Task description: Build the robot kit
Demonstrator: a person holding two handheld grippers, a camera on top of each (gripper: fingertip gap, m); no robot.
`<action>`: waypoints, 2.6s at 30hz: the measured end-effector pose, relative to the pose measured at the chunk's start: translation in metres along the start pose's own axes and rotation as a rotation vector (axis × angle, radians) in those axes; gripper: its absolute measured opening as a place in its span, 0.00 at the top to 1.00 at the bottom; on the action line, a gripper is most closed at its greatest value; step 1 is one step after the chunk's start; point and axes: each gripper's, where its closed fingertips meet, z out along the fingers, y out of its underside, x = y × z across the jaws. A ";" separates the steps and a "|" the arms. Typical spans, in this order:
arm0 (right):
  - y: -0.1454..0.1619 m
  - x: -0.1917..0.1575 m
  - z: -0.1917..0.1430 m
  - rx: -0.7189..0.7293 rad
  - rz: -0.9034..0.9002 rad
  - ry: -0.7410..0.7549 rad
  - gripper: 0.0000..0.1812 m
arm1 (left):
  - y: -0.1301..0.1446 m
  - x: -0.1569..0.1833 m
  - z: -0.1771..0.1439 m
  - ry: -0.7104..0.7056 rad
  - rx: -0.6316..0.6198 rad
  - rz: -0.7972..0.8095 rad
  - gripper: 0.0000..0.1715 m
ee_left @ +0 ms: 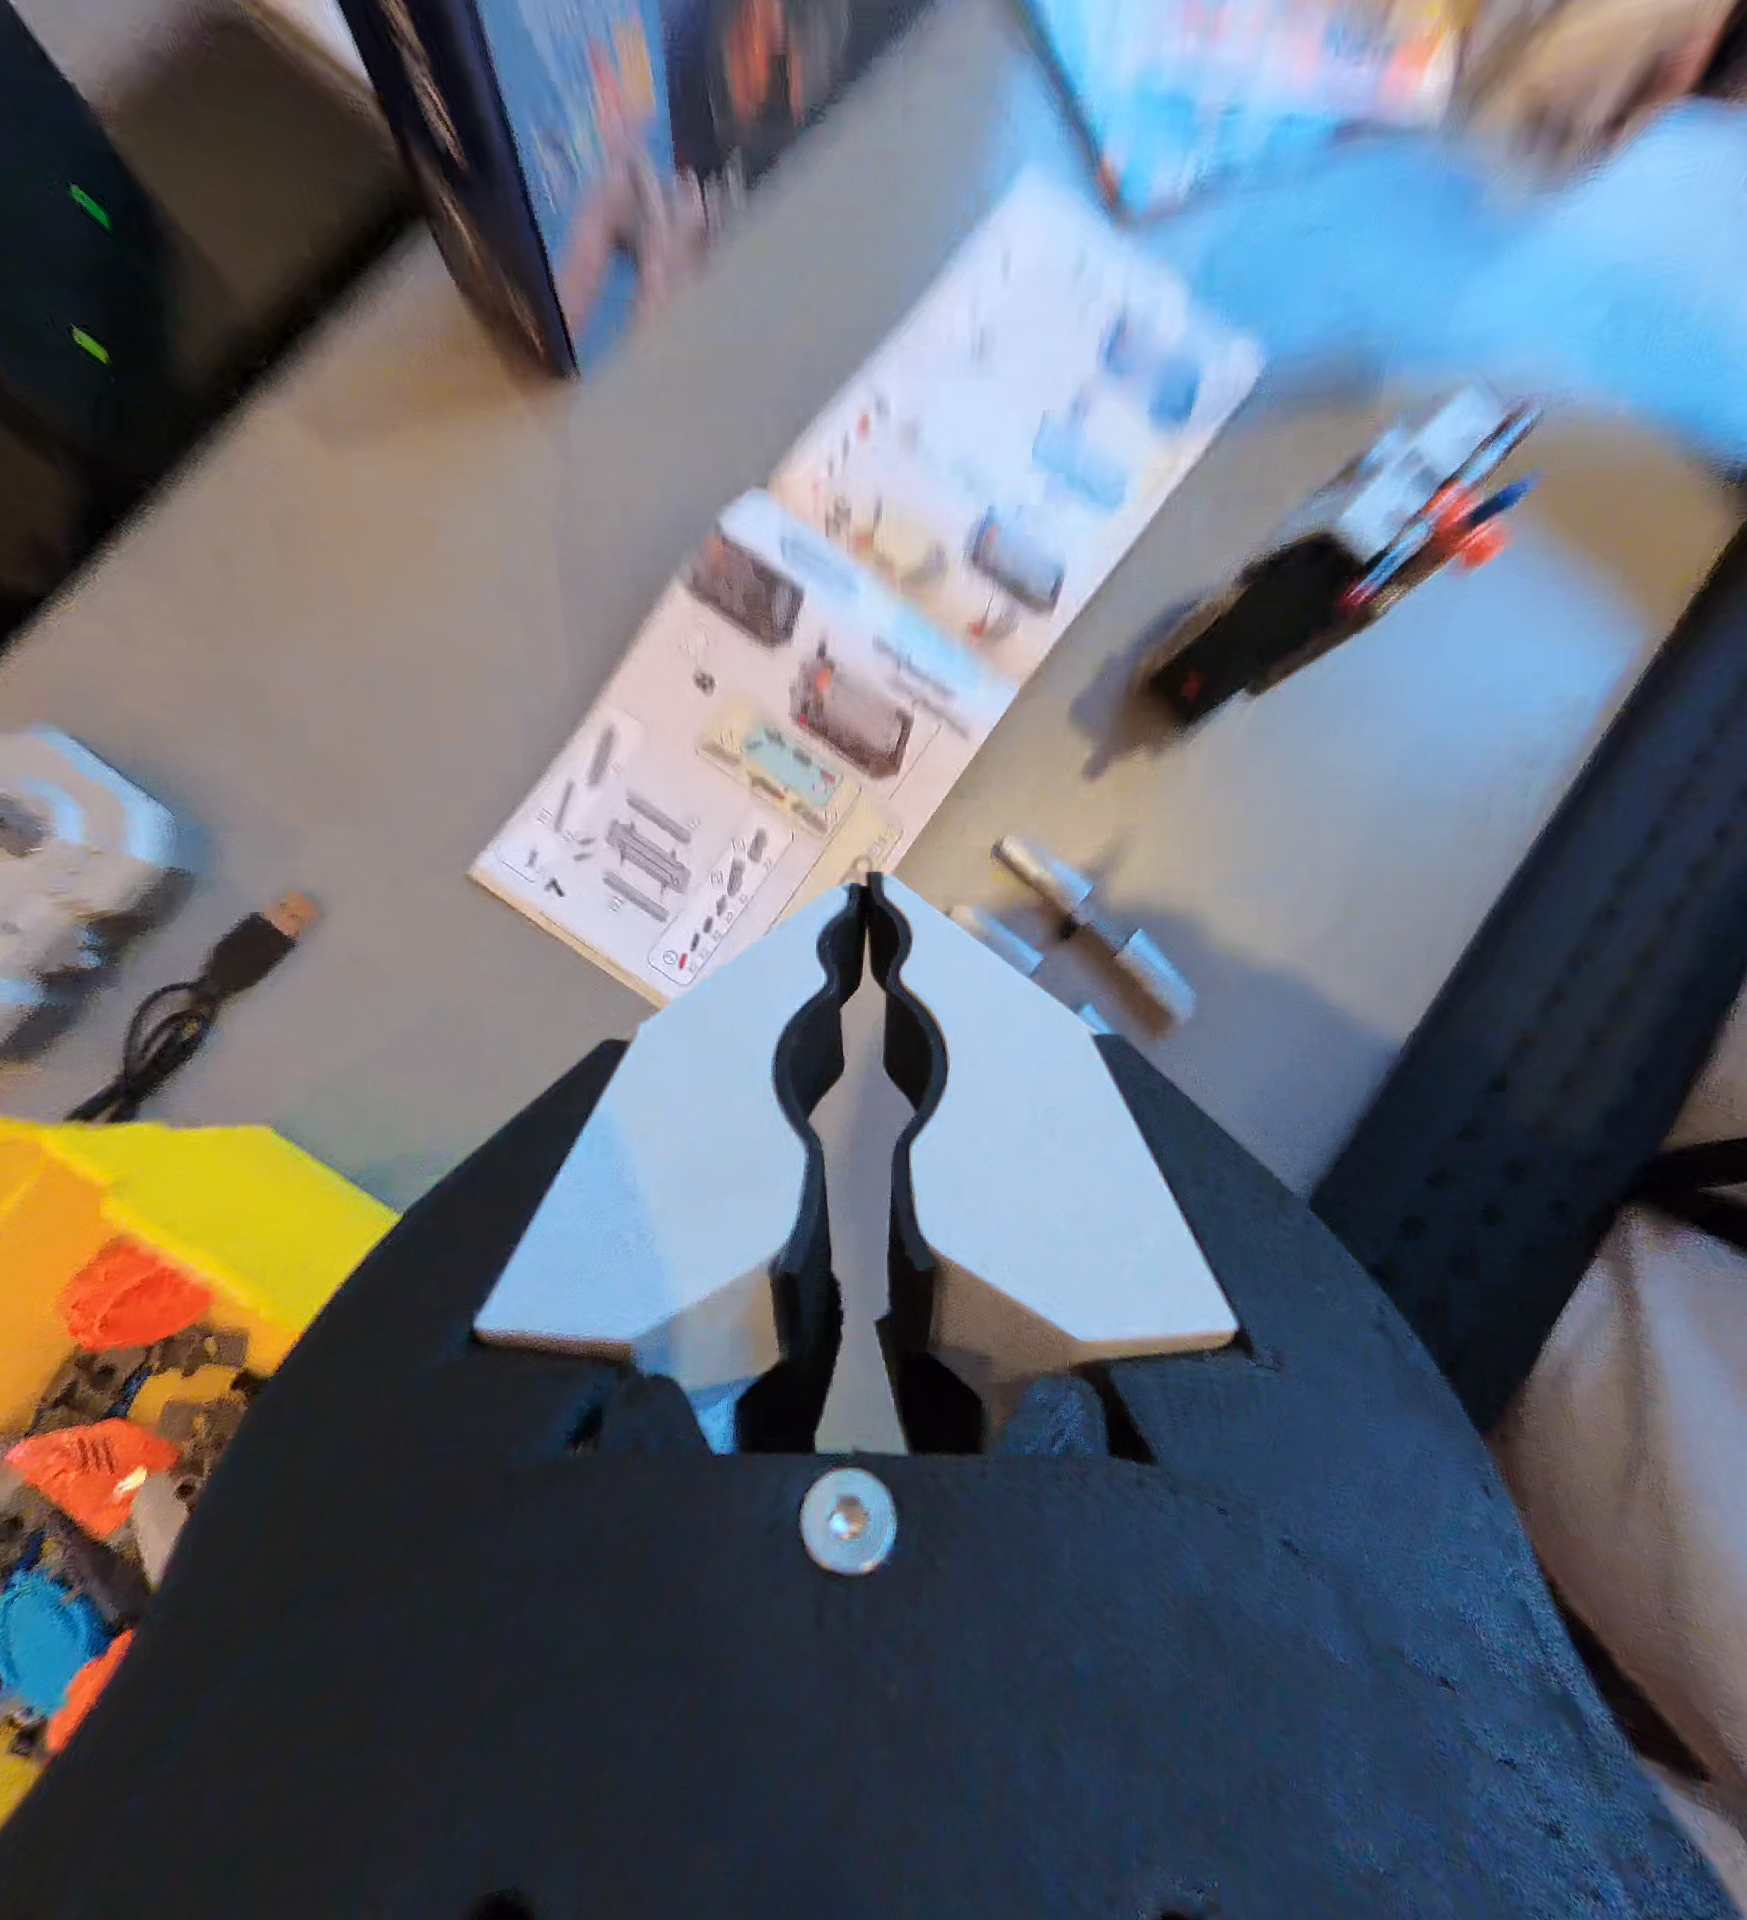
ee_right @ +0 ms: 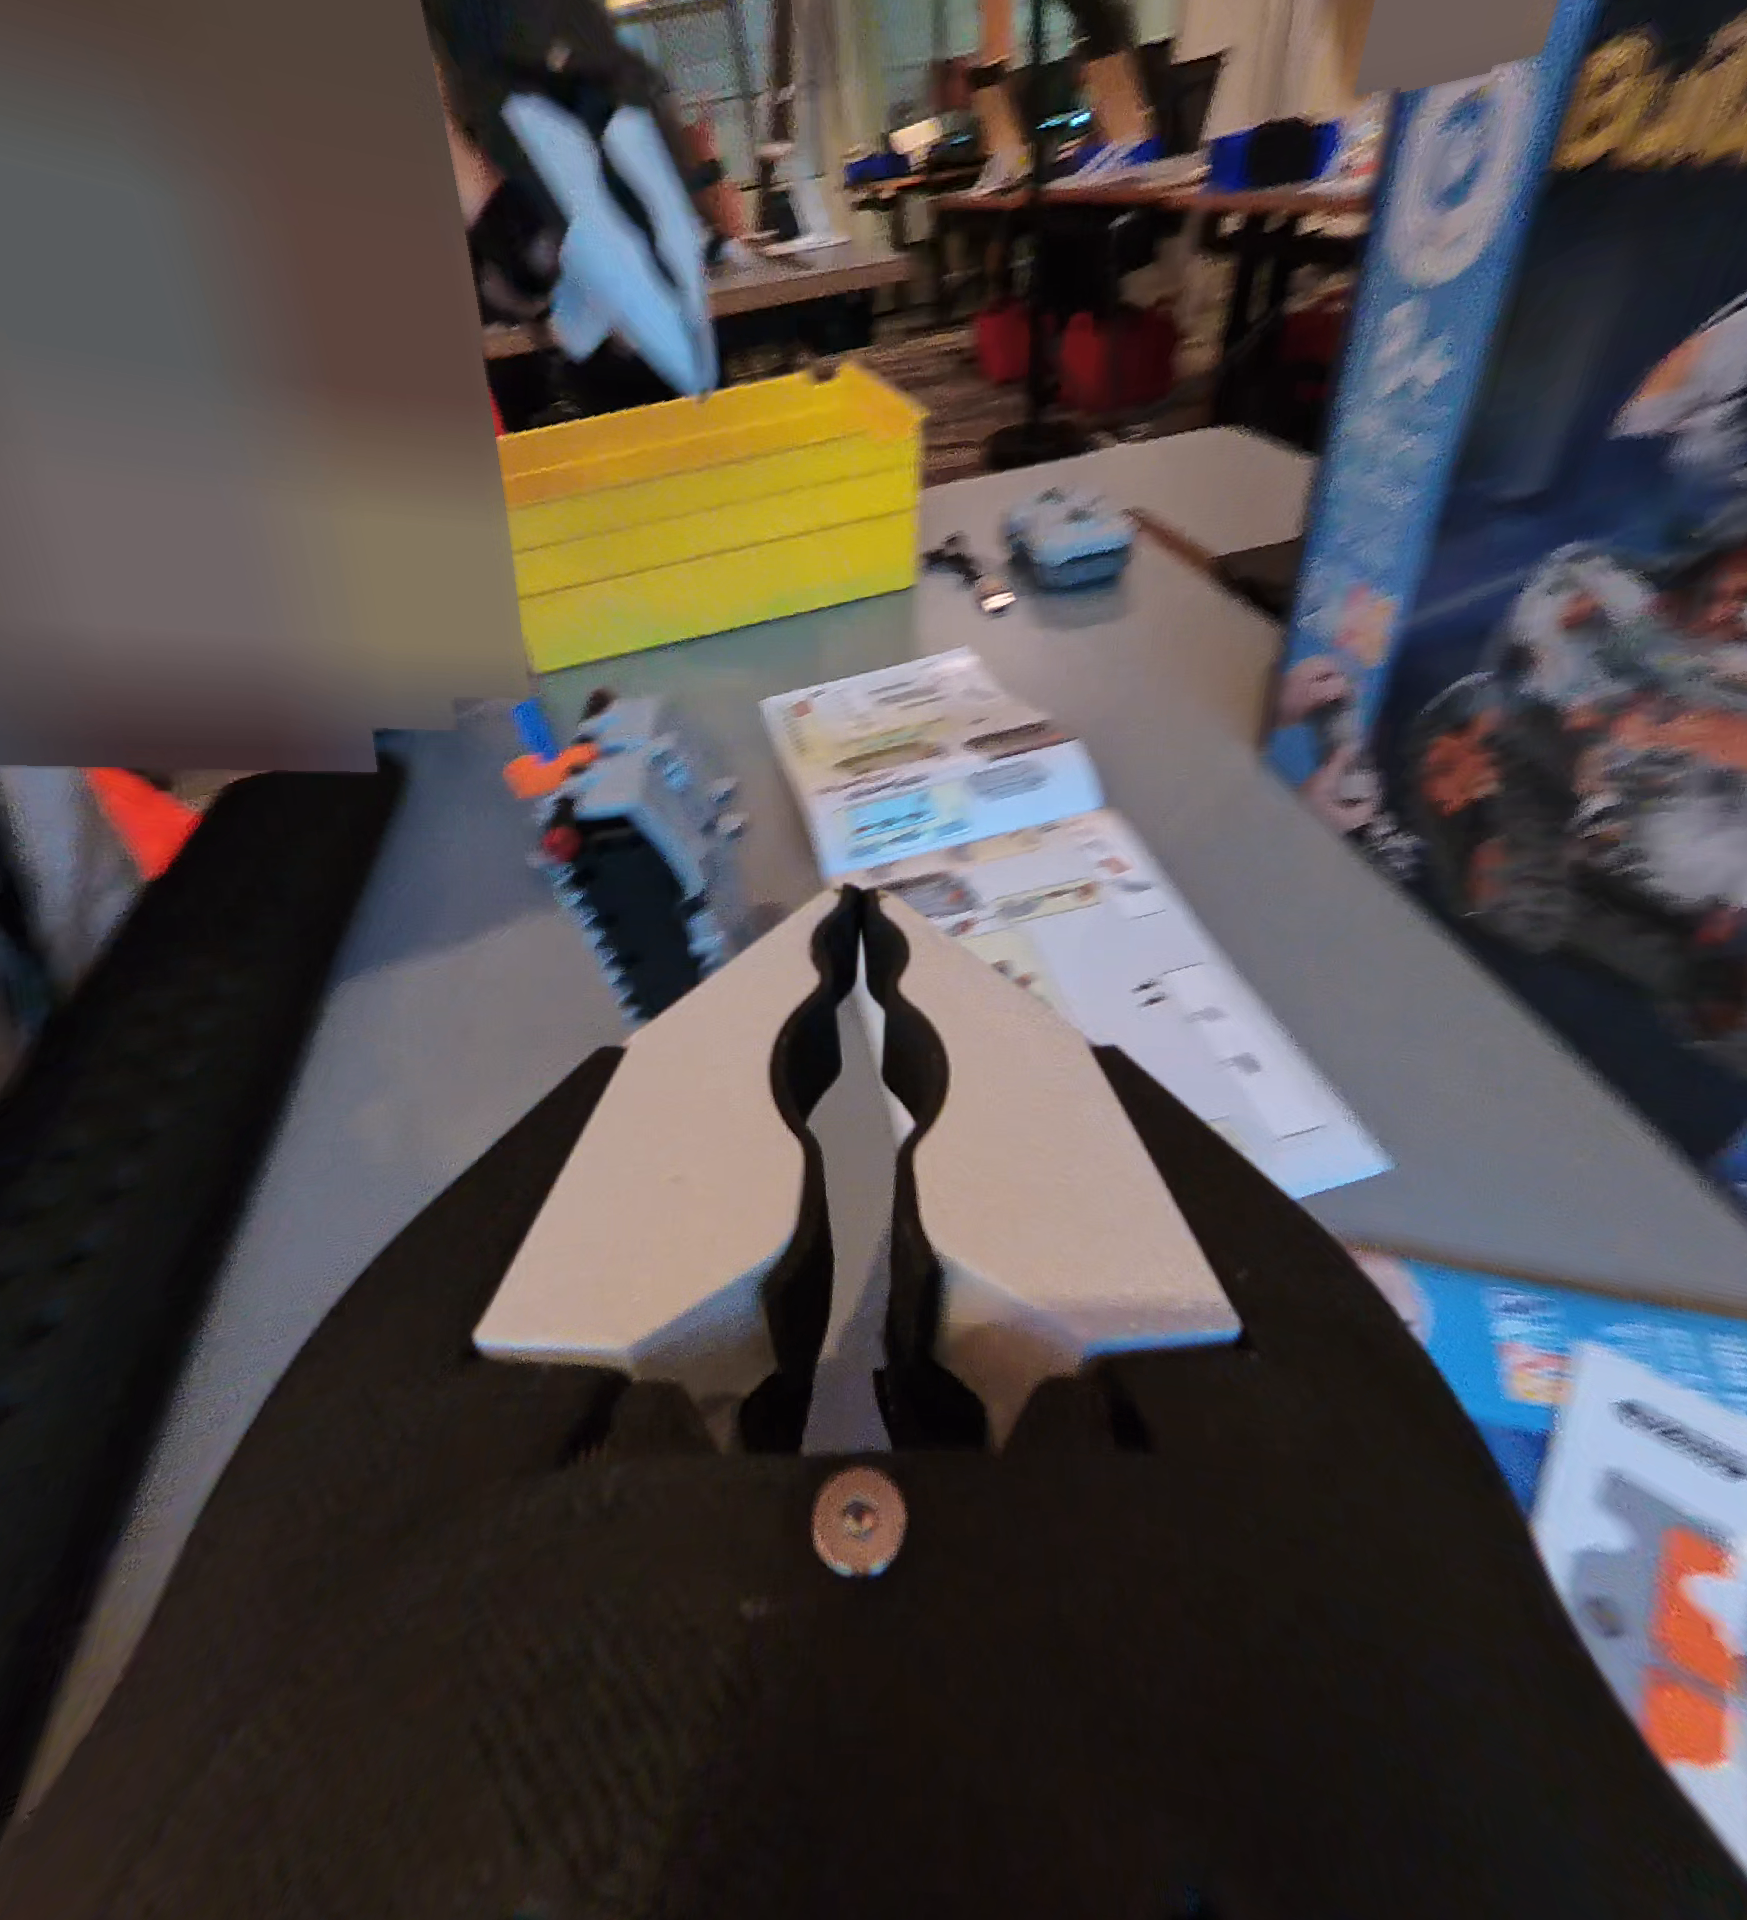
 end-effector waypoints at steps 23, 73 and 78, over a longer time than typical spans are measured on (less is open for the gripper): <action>0.058 0.016 0.191 -0.590 -0.250 -0.270 1.00 | 0.045 -0.021 0.091 -0.080 -0.374 -0.105 1.00; 0.077 0.017 0.199 -0.554 -0.354 -0.223 1.00 | 0.049 -0.013 0.096 -0.041 -0.411 -0.096 1.00; 0.077 0.017 0.199 -0.545 -0.359 -0.226 1.00 | 0.051 -0.015 0.101 -0.041 -0.419 -0.100 1.00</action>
